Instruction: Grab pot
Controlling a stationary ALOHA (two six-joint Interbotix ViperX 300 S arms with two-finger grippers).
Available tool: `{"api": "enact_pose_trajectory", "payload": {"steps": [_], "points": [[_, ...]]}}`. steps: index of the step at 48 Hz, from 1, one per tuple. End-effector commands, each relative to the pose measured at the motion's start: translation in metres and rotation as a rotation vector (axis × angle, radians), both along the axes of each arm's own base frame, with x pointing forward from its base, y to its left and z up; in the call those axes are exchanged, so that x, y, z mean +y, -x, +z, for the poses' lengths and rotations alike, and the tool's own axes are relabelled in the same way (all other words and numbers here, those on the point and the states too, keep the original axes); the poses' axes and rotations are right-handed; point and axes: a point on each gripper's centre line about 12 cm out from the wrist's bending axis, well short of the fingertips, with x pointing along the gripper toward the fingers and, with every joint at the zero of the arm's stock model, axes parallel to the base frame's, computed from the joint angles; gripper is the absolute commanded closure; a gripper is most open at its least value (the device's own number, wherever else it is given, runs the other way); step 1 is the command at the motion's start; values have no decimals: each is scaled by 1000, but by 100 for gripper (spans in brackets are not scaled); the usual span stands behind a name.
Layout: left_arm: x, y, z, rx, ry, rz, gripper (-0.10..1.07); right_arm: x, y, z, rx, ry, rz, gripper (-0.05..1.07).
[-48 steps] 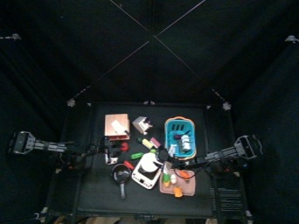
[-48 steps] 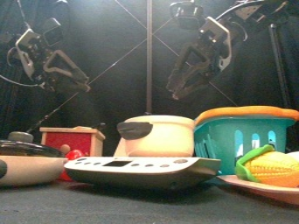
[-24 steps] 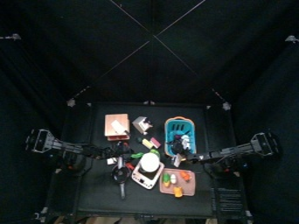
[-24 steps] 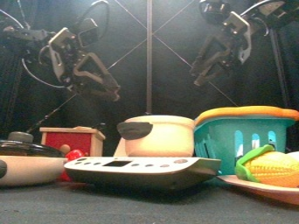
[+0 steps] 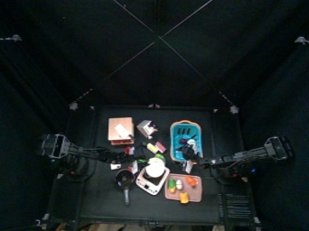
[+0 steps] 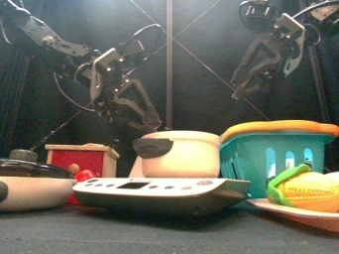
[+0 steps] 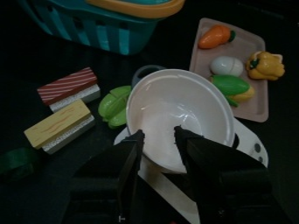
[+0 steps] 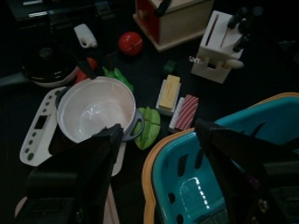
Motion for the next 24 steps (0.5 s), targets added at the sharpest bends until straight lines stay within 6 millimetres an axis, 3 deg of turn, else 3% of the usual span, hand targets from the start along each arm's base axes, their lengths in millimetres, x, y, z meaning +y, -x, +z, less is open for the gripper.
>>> {"api": "enact_pose_trajectory", "payload": {"steps": [1, 11, 24], "points": [[9, -10, 14, -24, 8, 20, 22, 1, 0, 6, -21, 1, 7, 4], [20, -18, 39, -15, 37, 17, 23, 0, 2, 3, -10, -1, 2, 4], [2, -33, 59, 228, 23, -175, 23, 0, 3, 0, -4, -2, 1, 4]]}}
